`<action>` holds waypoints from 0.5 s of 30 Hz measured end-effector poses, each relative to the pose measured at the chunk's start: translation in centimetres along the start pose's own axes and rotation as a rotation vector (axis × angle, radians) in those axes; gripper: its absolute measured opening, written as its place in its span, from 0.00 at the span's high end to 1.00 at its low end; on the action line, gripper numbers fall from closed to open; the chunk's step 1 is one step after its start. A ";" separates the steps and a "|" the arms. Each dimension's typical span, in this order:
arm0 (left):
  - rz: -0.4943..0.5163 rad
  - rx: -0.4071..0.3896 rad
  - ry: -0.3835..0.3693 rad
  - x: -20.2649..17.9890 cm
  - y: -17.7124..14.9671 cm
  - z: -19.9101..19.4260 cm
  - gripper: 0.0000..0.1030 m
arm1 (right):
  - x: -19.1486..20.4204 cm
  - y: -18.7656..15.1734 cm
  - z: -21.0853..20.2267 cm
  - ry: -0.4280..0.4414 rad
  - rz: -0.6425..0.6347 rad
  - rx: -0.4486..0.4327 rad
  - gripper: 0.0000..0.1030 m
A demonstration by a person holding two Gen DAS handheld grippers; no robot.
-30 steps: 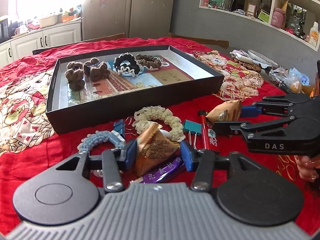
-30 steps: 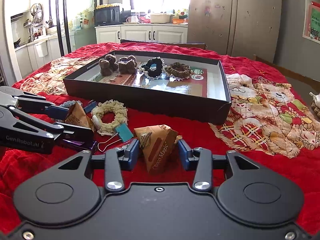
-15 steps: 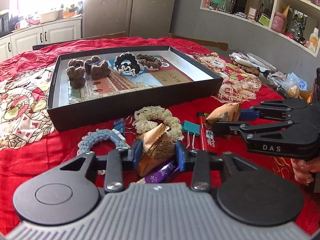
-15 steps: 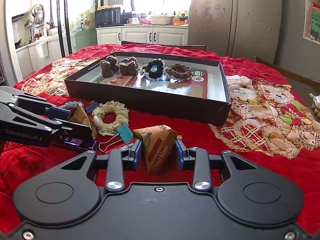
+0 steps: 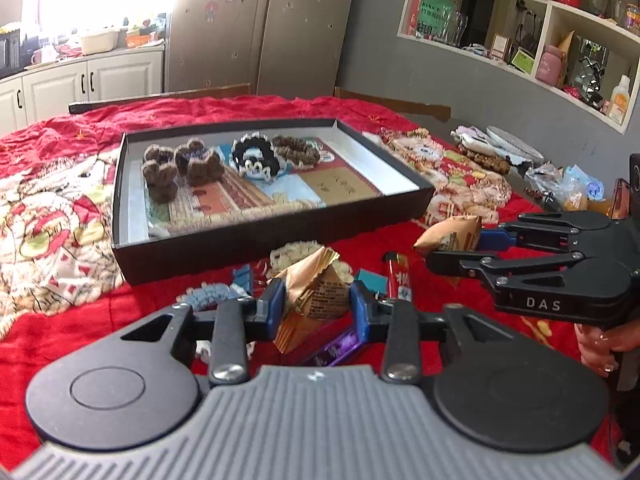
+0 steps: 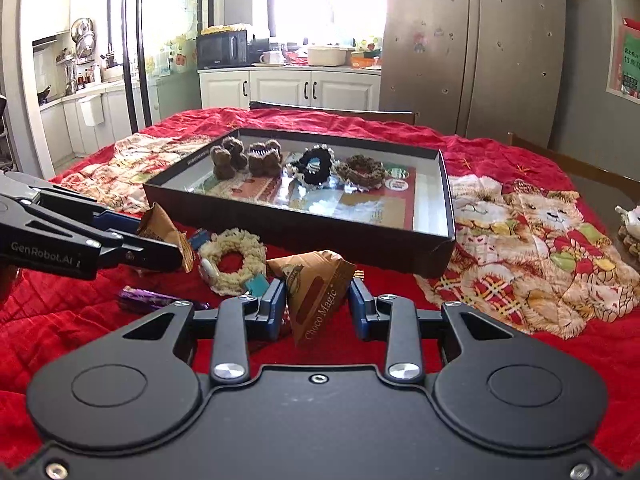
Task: Organize objects
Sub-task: 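Carry both paper packets over the black tray box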
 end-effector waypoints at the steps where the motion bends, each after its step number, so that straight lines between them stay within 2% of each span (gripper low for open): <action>1: 0.001 -0.007 0.002 0.0 0.3 -0.1 0.62 | -0.1 0.3 -0.1 0.002 -0.001 -0.001 0.69; 9: 0.005 -0.046 0.027 0.9 3.2 0.2 0.62 | -1.2 3.0 -0.3 0.003 0.000 -0.020 0.69; 15: -0.028 -0.053 0.047 2.3 5.3 2.0 0.62 | -2.6 5.7 1.1 -0.017 -0.008 -0.029 0.69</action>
Point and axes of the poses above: each gripper's, at about its wrist camera, not at the fingertips, and z roughly the way its jaws point, x to its left, y to its top, the point moved 3 cm from there along z, roughly the way its jaws point, and after that the axes turned 9 degrees about -x, right-handed, at the moved point
